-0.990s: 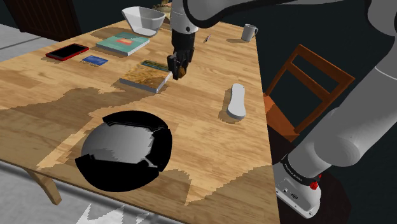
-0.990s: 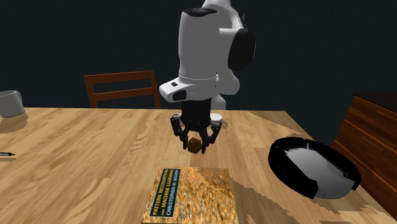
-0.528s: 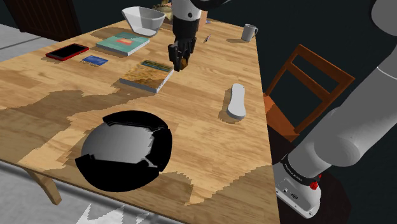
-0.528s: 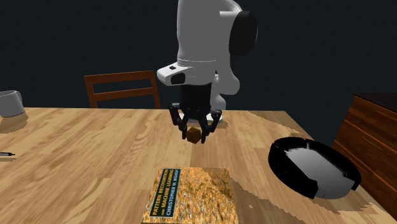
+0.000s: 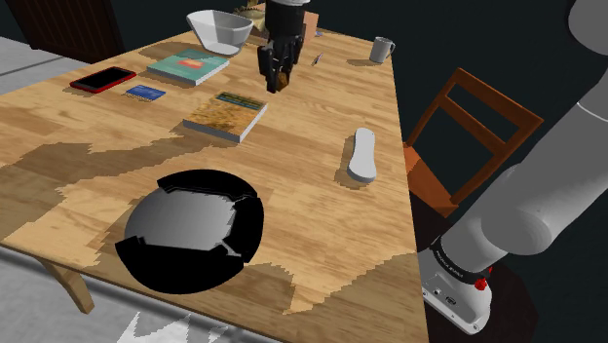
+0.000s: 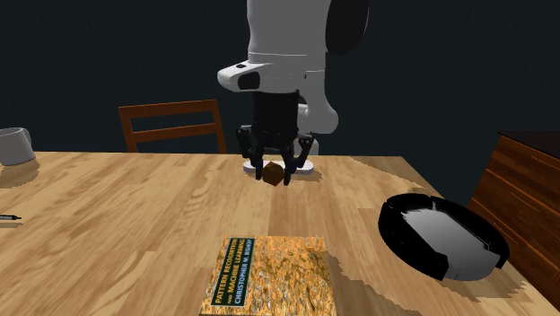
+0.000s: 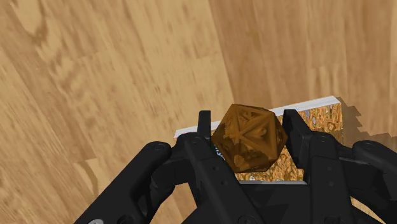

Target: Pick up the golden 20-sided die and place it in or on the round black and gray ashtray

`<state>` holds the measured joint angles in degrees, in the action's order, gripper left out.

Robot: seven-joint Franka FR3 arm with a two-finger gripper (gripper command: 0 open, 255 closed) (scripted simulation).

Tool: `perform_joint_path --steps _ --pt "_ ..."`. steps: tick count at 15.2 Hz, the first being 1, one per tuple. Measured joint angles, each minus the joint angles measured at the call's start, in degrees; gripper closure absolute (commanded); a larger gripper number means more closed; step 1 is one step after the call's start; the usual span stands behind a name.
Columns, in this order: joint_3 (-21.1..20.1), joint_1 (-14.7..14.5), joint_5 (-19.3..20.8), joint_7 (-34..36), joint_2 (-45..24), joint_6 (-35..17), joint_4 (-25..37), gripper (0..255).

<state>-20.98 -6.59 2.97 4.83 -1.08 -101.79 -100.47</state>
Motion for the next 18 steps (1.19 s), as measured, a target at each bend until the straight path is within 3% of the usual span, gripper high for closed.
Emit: perform_joint_path --steps 8,18 --pt "-3.71 -3.72 -0.5 7.22 1.29 1.27 -0.26 255" --pt "-10.86 -11.15 1.1 21.94 -1.87 2.88 3.38 255"
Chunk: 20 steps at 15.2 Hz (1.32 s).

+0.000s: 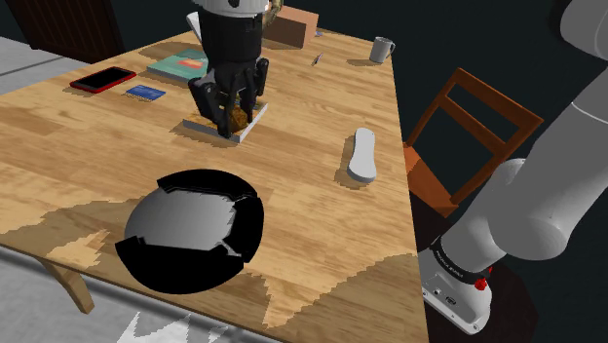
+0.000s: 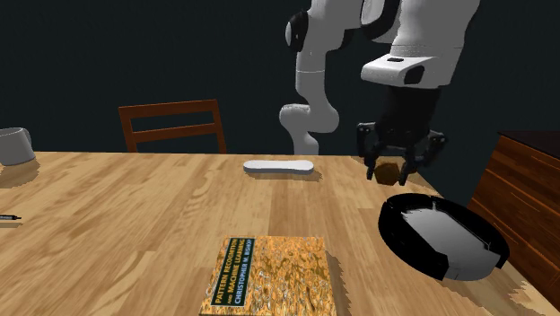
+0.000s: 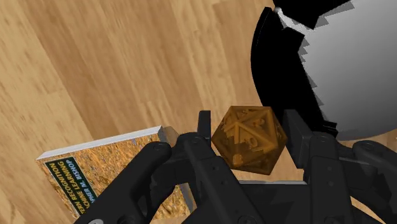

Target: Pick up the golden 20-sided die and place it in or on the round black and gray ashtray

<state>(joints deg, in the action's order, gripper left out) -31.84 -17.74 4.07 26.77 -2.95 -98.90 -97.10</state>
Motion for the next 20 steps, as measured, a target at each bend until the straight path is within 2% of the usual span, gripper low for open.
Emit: perform_joint_path --steps 9,20 --pt "-5.21 -8.61 5.16 13.75 -8.67 3.1 9.29 255" --pt "-5.12 -8.73 5.87 15.26 -9.47 -4.95 1.76 255"
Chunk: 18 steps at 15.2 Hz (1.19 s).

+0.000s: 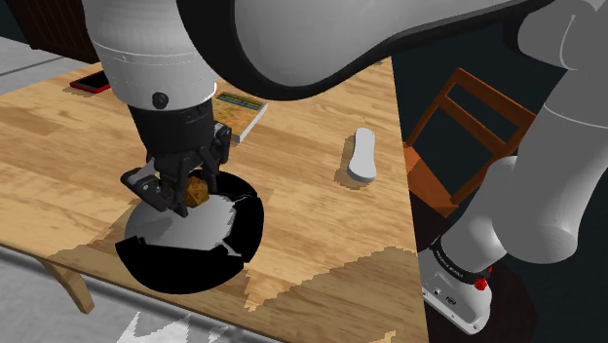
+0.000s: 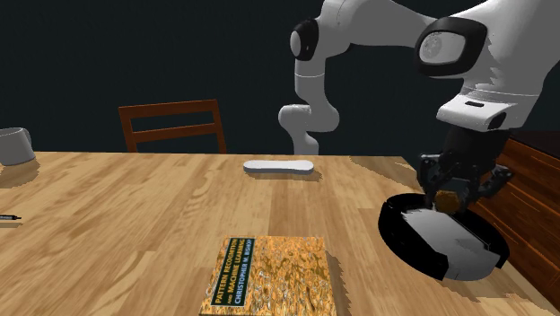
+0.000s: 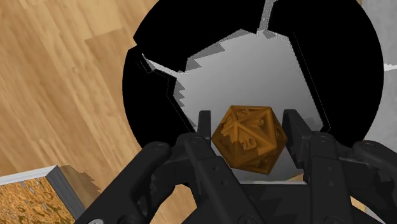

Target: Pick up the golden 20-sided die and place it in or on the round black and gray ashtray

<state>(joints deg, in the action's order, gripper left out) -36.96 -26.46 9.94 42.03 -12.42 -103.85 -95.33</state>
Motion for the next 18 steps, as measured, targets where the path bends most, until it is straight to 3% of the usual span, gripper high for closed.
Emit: perform_joint_path --steps 8,9,15,18 --pt "0.07 0.12 0.08 0.11 -0.02 -1.67 -1.64 255" --pt "0.07 0.12 0.08 0.11 -0.02 -1.67 -1.65 0" --pt "0.07 0.12 0.08 0.11 -0.02 -1.67 -1.64 0" --pt "-0.13 -0.08 -0.28 -0.19 0.37 2.15 1.97 0"
